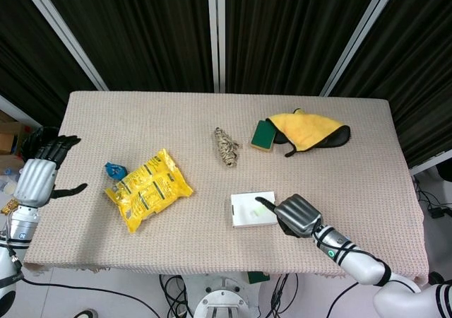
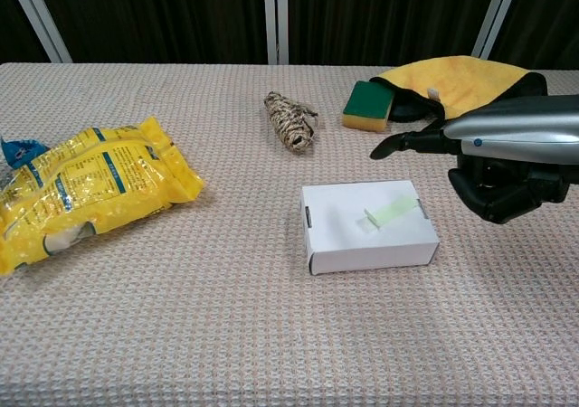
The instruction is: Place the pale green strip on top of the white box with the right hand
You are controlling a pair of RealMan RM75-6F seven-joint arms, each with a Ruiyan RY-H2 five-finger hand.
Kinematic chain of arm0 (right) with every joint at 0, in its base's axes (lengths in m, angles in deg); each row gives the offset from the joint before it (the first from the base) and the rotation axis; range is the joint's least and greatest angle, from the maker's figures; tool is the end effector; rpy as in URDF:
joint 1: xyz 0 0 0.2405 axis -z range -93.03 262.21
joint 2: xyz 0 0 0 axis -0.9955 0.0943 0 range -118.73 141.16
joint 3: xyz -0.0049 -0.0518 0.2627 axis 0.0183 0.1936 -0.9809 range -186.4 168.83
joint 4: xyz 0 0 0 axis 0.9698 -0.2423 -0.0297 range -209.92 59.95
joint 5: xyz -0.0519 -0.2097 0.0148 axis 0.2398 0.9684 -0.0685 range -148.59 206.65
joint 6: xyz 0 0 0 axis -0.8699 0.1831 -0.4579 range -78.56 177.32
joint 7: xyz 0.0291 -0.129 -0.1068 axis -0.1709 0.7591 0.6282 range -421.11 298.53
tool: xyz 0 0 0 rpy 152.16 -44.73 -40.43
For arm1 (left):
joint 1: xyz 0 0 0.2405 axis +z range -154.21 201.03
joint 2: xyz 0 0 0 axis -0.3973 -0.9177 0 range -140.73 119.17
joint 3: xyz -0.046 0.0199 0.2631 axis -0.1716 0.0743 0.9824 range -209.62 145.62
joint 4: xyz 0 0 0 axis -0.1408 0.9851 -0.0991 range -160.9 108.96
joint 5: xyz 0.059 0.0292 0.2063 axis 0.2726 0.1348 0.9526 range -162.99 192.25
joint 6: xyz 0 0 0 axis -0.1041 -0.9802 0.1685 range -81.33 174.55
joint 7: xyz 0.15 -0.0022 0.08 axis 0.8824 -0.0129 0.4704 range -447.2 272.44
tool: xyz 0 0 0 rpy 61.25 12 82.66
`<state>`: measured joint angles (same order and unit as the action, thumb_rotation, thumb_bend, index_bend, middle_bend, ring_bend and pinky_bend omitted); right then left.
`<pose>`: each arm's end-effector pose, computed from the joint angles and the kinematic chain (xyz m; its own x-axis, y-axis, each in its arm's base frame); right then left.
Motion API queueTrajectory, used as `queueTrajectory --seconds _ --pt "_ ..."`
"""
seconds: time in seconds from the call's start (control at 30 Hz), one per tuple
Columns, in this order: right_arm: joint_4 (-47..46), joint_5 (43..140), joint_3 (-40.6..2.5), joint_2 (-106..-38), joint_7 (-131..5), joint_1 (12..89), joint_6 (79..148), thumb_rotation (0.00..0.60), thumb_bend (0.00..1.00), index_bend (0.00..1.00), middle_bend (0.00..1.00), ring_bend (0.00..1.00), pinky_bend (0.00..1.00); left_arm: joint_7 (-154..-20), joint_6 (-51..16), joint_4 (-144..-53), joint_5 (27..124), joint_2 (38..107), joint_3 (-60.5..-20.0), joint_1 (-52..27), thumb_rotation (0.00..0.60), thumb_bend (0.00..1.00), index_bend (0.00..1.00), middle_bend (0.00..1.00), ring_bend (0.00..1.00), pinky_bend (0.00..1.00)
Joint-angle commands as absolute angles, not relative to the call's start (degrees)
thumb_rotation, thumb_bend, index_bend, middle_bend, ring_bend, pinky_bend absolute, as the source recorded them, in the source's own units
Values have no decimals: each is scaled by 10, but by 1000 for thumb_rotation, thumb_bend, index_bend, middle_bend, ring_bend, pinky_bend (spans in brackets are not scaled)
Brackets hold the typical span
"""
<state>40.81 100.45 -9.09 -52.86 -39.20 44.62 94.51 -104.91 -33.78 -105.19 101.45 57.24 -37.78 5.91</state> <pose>-0.1398 -0.2685 0.0218 0.5888 -0.4667 0.6599 -0.7650 -0.5854 0.2686 -0.3070 0.2966 0.1565 0.2530 -0.0352 0.9668 0.9455 -0.2028 -0.2548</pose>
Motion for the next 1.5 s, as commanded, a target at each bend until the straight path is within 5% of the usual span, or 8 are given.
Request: queueTrajectory --seconds 0.03,0.6,1.5 --pt "427 979 -95 -511 -400 428 920 600 1000 0 1000 963 819 -1051 -338 -1051 1014 572 -378 59 600 0 147 126 95 172" --pt "459 794 -66 -478 -327 334 883 600 1000 44 1000 964 819 -1072 -332 -1044 1014 572 -380 54 600 0 146 126 95 172" --pt "454 729 -18 -507 -326 252 876 600 1000 109 1000 963 819 -1086 -333 -1037 1015 572 -381 53 600 0 147 126 95 171"
